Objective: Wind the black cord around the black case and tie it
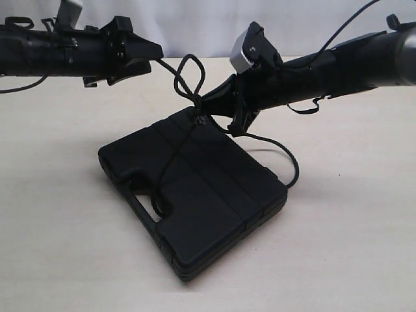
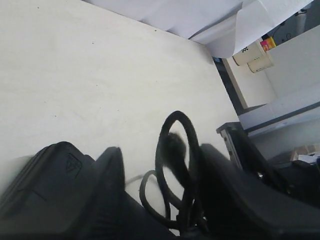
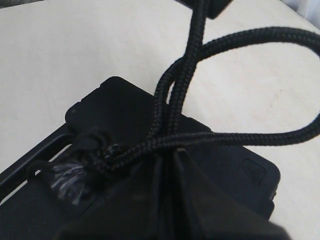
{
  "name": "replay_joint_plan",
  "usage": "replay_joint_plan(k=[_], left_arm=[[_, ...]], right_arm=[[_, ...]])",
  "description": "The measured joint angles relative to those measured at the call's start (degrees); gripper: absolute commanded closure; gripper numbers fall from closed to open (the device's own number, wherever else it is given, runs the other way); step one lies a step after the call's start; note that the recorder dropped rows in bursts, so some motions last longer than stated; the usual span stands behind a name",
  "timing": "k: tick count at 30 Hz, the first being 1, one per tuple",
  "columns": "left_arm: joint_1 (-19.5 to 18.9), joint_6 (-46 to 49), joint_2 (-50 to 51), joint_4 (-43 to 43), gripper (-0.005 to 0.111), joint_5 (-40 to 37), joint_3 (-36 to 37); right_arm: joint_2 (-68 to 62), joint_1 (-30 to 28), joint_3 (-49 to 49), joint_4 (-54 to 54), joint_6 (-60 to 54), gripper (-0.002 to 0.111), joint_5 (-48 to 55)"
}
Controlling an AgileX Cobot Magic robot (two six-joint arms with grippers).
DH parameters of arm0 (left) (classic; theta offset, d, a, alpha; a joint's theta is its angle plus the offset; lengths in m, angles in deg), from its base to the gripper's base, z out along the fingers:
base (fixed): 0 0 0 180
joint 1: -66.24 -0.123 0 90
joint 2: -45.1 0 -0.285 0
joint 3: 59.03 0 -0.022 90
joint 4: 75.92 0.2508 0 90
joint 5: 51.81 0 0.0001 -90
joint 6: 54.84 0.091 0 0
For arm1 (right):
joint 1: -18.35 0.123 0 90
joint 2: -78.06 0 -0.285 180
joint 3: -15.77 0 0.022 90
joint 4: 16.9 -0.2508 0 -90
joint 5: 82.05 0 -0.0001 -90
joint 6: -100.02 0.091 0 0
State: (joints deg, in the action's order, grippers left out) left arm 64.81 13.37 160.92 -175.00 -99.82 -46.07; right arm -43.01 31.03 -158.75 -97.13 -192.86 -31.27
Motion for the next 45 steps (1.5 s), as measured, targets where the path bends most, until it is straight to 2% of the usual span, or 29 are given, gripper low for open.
replay_joint_plan(k=[3, 4, 11, 19, 22, 27, 29, 33, 38, 41, 42, 45], left_arm=[[0.0, 1.23, 0.0, -0.14, 0.105, -0.55, -0.09], [0.0, 1.49, 0.0, -0.14, 0.107, -0.75, -0.09], [0.0, 2.51, 0.0, -0.14, 0.107, -2.61, -0.09], [0.0, 2.97, 0.0, -0.14, 0.107, -7.41, -0.09], [0.0, 2.97, 0.0, -0.14, 0.107, -8.2, -0.4], [0.0, 2.97, 0.0, -0.14, 0.107, -11.69, -3.03], [0.0, 2.82, 0.0, -0.14, 0.107, -12.95, -4.47], [0.0, 1.79, 0.0, -0.14, 0.107, -15.52, -7.41], [0.94, 0.82, 0.0, -0.14, 0.107, -19.55, -9.69], [3.02, 0.77, 0.0, -0.14, 0.107, -20.47, -11.04], [4.52, 0.67, 0.0, -0.14, 0.107, -20.9, -11.69], [5.85, 0.67, 0.0, -0.14, 0.107, -21.37, -12.06]], right_arm=[[0.0, 0.0, 0.0, 0.0, 0.48, 0.104, 0.0], [0.0, 0.0, 0.0, 0.0, 1.3, 0.104, 0.0], [0.0, 0.0, 0.0, 0.0, 5.04, 0.104, 0.0], [0.0, 0.0, 0.0, 0.2, 21.55, 0.103, 0.49], [0.0, -1.41, 0.0, 0.2, 25.71, 0.09, 1.27], [0.0, -4.66, 0.0, 2.63, 27.95, 0.051, 5.32], [0.12, -5.86, 0.0, 5.56, 29.47, 0.045, 6.23], [2.63, -9.42, 0.0, 13.1, 32.41, 0.047, 5.98], [9.88, -11.88, 0.0, 10.68, 26.94, 0.048, 7.33], [13.61, -9.32, -0.27, 8.59, 18.98, 0.048, 8.57], [14.91, -6.55, -0.27, 8.03, 15.84, 0.048, 7.78], [15.16, -2.81, -0.27, 7.95, 14.31, 0.048, 4.47]])
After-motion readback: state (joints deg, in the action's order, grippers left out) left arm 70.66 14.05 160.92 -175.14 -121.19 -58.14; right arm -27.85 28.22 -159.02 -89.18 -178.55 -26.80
